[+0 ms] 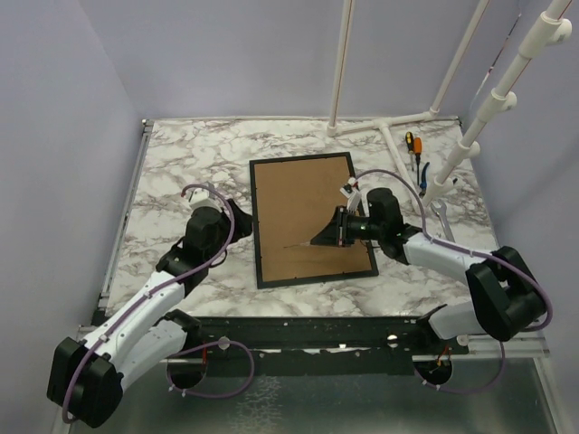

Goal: Take the photo out of the frame
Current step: Adjust the screwdriver, then release the photo frame item from the photo frame.

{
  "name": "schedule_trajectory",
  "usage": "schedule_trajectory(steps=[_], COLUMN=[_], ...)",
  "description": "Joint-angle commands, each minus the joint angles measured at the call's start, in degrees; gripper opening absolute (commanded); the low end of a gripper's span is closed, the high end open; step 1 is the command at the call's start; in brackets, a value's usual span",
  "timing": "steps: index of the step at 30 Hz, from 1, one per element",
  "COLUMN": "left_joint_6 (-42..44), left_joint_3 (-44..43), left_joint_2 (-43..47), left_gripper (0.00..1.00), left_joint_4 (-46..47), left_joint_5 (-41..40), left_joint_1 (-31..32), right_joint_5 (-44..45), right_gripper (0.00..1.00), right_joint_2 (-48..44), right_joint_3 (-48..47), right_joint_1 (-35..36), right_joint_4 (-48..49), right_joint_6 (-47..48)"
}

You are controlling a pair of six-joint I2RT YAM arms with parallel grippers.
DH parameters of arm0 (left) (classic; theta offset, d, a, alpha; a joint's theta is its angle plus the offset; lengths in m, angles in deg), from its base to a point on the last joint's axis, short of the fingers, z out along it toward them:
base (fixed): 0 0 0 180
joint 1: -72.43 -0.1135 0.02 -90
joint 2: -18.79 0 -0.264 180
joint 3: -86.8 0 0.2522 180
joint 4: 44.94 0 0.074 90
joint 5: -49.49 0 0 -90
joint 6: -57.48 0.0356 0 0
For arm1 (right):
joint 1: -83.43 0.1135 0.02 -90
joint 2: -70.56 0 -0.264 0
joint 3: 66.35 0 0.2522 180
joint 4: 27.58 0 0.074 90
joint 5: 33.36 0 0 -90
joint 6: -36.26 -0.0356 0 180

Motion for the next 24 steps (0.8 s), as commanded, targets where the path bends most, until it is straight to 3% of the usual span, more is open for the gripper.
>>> schedule_trajectory(steps=[1, 16, 24], left_joint_6=[-2.2, -2.0, -1.7], left_joint_3=[2.4, 12.2, 12.7], left_joint_2=[0.2, 2.2, -1.4], left_gripper=[0.7, 0.7, 0.68], left_joint_4=[-1.4, 10.2, 13.3], left_joint_5=[-0.5, 5.2, 7.8], left_joint_1=[-1.3, -1.3, -1.3], right_joint_5=[4.5, -4.7, -5.1], right_gripper=[0.01, 0.0, 0.01], right_joint_2=[1.5, 17.4, 21.9], right_joint_3=[0.0, -2.2, -3.8], right_joint_1=[0.0, 1.0, 1.9], right_joint_4=[-2.0, 11.8, 13.8], right_joint_6=[3.7, -10.0, -11.3])
